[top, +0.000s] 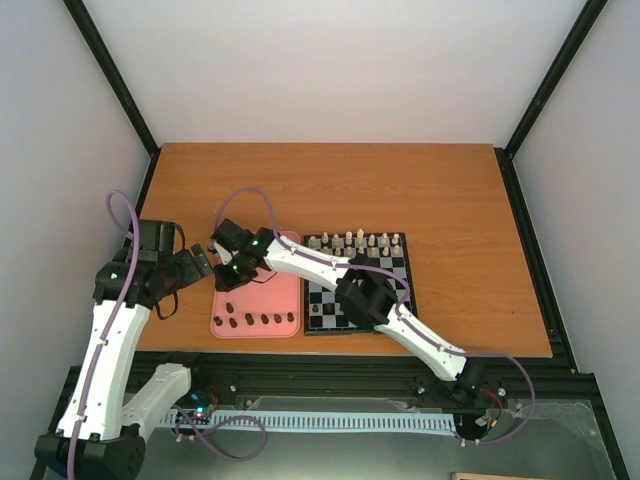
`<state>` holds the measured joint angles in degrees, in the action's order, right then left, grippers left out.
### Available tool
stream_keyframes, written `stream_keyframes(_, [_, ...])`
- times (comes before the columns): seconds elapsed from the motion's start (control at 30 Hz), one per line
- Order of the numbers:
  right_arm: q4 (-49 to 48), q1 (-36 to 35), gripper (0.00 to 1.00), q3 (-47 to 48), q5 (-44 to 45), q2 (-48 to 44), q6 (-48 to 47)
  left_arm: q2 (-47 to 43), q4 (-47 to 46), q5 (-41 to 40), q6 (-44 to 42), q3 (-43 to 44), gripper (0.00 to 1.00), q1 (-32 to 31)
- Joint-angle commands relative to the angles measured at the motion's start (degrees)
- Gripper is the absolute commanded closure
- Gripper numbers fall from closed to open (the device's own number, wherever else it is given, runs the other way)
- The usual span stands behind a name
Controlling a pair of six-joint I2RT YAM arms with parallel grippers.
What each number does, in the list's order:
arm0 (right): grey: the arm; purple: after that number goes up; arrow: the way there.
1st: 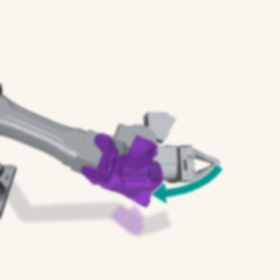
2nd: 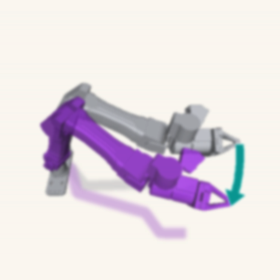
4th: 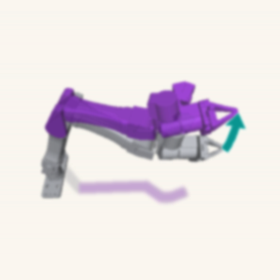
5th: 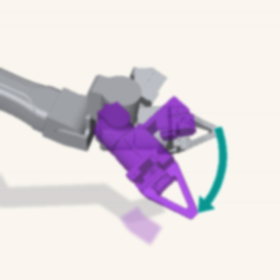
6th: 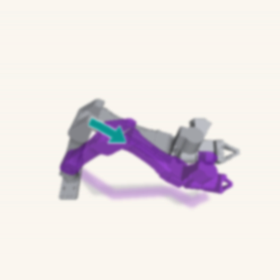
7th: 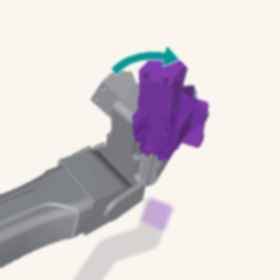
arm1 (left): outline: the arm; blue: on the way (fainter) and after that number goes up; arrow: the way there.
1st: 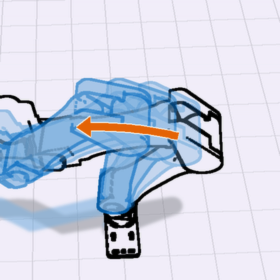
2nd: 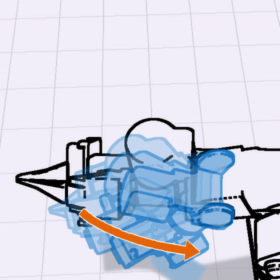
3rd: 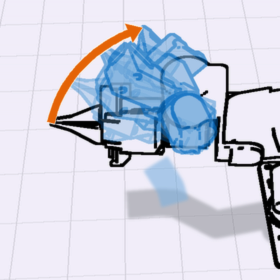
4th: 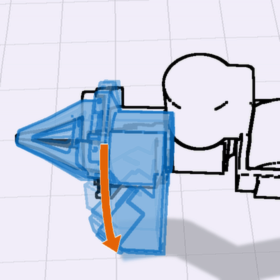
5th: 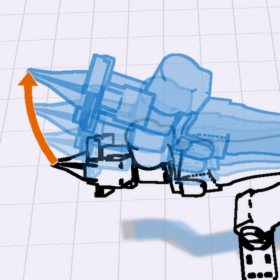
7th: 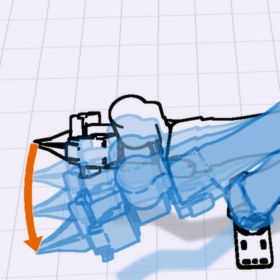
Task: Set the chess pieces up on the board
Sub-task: Pick up the chess piece from the storage box.
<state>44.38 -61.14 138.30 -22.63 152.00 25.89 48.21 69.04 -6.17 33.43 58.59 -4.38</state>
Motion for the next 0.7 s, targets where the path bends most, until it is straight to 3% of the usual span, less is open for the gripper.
stream_keyframes(0.0, [1.7,0.1,0.82,1.7,1.7,0.8,-0.5,-0.6,0.5,0.1,0.4,1.1,0.00,0.4])
stream_keyframes(0.37, [2.7,0.6,0.89,-1.0,6.6,-4.9,-3.6,-0.6,0.0,0.8,0.3,1.2,0.00,0.4])
stream_keyframes(0.67, [1.6,3.9,0.90,-20.4,16.4,-24.7,-3.8,-0.5,-1.2,1.0,0.1,0.7,0.00,0.4])
